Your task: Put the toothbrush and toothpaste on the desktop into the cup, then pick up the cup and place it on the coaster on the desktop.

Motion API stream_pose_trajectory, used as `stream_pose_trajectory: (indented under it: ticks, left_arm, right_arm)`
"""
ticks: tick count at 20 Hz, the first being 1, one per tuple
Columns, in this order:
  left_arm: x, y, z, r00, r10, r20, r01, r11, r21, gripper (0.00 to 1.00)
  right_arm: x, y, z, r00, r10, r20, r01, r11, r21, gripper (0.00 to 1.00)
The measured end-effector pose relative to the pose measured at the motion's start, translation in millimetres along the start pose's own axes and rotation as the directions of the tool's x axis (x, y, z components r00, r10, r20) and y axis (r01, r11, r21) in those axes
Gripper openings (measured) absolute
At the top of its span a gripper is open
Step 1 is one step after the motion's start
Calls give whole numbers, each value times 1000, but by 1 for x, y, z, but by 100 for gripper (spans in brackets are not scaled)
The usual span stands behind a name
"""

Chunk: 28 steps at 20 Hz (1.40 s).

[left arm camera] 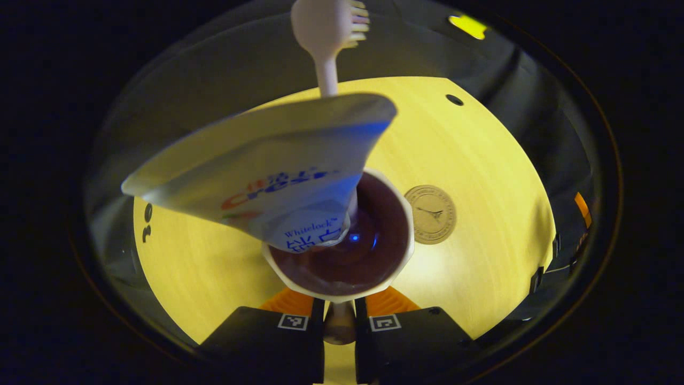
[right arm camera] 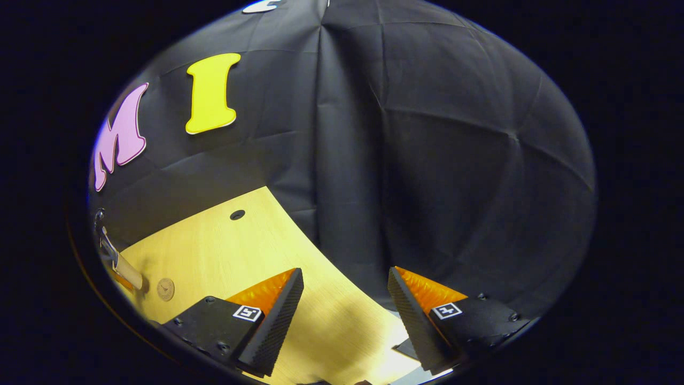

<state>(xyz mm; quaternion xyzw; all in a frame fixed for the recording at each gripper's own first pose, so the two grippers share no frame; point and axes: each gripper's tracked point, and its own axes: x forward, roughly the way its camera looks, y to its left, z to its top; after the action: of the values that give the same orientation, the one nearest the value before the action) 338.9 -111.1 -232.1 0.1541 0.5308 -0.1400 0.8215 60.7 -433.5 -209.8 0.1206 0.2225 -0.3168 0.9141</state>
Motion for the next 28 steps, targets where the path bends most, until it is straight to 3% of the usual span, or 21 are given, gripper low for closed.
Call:
stream_pose_trajectory:
  ticks: [6,12,13,14,17,18,22,26,27,28]
  left_arm:
    - [9,-53,20,999,-33,-12,34,992,120,27]
    - [22,-87,27,998,-54,-39,59,985,161,27]
    - [25,-94,28,997,-58,-44,64,985,160,31]
    - [27,-94,28,997,-60,-49,68,984,162,27]
    - [35,-98,24,996,-53,-68,64,984,169,32]
    - [38,-98,23,996,-48,-72,60,983,171,28]
    - [41,-96,24,997,-39,-73,51,985,167,28]
    - [42,-97,22,996,-32,-77,45,984,170,34]
    - [42,-98,23,997,-30,-75,42,985,166,31]
    - [41,-96,23,997,-25,-75,37,986,164,36]
  right_arm:
    - [-12,-38,-7,998,-55,1,55,998,26,99]
    - [-21,-79,-19,993,-118,-16,119,991,59,99]
    - [-23,-85,-21,992,-125,-20,126,990,65,99]
    - [-25,-88,-22,991,-131,-23,133,989,69,99]
    - [-23,-89,-23,989,-142,-30,144,987,73,99]
    - [-24,-90,-23,989,-144,-32,146,987,74,99]
    - [-24,-93,-27,990,-139,-39,142,987,75,98]
    - [-24,-93,-26,991,-130,-40,133,989,64,99]
    - [-24,-92,-25,991,-127,-40,129,990,62,99]
    - [-24,-92,-25,992,-123,-40,125,990,60,99]
